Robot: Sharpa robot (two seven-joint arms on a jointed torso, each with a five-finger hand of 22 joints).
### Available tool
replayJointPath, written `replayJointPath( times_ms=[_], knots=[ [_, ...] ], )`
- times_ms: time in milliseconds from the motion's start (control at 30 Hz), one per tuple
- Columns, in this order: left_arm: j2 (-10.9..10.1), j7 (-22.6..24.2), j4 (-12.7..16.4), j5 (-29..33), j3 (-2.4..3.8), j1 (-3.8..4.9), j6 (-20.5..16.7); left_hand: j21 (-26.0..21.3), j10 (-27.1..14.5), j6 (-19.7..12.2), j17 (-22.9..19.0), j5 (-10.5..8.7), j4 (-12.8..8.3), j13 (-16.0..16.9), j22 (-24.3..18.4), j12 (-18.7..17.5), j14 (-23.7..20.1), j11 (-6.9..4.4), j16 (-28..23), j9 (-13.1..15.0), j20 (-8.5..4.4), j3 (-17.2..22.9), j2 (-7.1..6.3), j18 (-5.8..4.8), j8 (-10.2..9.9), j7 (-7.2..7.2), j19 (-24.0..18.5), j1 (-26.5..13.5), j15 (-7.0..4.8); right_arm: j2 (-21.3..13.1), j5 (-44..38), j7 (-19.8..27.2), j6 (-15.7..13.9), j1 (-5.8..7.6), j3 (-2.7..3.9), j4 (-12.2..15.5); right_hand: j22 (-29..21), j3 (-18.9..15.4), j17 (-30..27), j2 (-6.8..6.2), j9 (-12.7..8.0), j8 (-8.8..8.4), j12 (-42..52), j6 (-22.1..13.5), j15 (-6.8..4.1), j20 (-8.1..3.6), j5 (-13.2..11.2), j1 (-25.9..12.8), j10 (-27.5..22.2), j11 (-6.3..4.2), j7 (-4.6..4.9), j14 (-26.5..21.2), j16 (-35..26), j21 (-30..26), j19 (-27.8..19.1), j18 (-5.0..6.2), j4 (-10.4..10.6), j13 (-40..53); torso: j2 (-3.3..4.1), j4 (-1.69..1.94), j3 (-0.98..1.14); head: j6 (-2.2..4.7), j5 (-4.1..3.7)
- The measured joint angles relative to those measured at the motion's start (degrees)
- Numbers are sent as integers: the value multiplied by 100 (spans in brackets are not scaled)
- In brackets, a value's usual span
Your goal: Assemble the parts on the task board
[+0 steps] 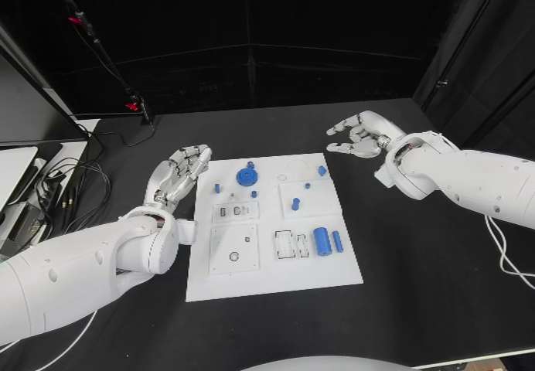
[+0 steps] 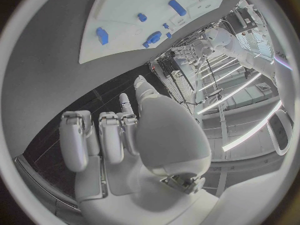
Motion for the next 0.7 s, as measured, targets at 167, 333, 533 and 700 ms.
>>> replayJointPath(
  times_ms=[167,333,533,700],
  knots=[
    [-5,0,-4,0,0,-23,7,23,0,0,0,0,16,0,0,0,0,0,0,0,0,-16,0,0,0,0,0,0,0,119,-190,-64,140,-194,-5,-192,0,-1,0,-22,-12,-33,0,-30,-17,0,0,22,7,-7,-29,-19,0,0,0,0,-30,0,0,-1,2,13,15],
    [-21,0,-4,-1,0,-25,10,23,0,0,0,0,16,0,0,0,0,0,0,0,0,-16,0,0,0,0,0,0,0,197,-313,-70,253,-277,-8,-380,0,13,0,7,-12,-66,0,-59,-58,-37,0,128,7,-48,-59,-18,0,0,-8,0,-75,0,0,0,1,6,24],
    [-34,0,-3,-1,0,-29,11,23,0,0,0,0,16,0,0,0,0,0,0,0,0,-16,0,0,0,0,0,0,0,279,-399,-38,373,-301,-4,-575,5,39,-1,36,-12,-66,0,-81,-80,-57,0,205,7,-90,-81,0,0,0,-13,0,-133,0,1,2,-5,-4,40],
    [-37,0,-1,-1,0,-30,11,23,0,0,0,0,12,0,-1,0,0,0,2,0,0,-20,0,0,0,0,0,0,0,357,-441,-8,478,-317,-3,-692,4,50,-1,29,-12,-66,0,-60,-98,-84,0,272,7,-89,-102,-18,0,0,1,0,-176,0,0,2,-9,-7,46]
  ],
)
